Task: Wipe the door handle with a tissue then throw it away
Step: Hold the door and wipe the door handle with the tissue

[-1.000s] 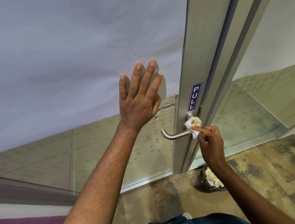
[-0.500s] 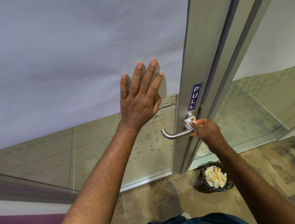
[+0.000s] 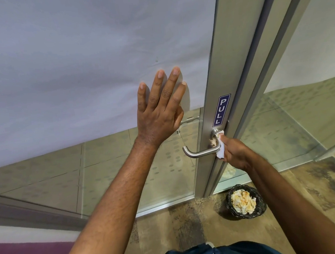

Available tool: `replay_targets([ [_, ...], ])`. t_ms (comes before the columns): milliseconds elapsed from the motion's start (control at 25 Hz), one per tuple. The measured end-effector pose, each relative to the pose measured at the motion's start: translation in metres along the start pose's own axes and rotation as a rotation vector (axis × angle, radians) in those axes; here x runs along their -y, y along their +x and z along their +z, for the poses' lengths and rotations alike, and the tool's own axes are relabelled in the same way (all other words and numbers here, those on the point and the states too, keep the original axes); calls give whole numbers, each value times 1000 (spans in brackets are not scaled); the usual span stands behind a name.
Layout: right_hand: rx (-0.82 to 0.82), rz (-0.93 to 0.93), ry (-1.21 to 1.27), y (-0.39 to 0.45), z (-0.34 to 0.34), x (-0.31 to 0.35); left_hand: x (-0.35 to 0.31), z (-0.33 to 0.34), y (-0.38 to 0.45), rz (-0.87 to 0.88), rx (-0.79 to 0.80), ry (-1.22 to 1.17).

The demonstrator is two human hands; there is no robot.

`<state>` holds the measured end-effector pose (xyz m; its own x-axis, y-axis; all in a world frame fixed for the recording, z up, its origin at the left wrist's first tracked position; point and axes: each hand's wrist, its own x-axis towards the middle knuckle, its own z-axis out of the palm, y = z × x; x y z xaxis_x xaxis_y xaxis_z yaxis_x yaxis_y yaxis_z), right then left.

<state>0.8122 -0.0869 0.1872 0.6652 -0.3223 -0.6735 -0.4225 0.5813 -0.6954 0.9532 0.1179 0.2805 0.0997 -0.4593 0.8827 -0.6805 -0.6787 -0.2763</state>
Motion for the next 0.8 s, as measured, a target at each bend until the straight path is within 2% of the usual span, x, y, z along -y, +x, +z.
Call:
replay_targets([
  [40, 21, -3, 52, -3, 0, -1, 0, 0, 0, -1, -1, -2],
  [80, 19, -30, -5, -6, -2, -2, 0, 0, 0, -1, -1, -4],
  [200, -61, -151, -414, -15, -4, -9, 0, 0, 0, 2, 2, 1],
  [280, -114, -367, -704, -17, -2, -13, -1, 1, -1, 0, -3, -1],
  [360, -193, -539, -868, -16, -1, -12, -1, 2, -2, 0, -9, -1],
  [480, -190, -567, -988, -14, 3, -1, 0, 2, -2, 2, -7, -5],
  [680, -130, -430, -948, -4, 3, 5, 0, 2, -1, 4, -1, -4],
  [800, -5, -162, -325, -3, -5, 5, 1, 2, -2, 7, 2, 3],
])
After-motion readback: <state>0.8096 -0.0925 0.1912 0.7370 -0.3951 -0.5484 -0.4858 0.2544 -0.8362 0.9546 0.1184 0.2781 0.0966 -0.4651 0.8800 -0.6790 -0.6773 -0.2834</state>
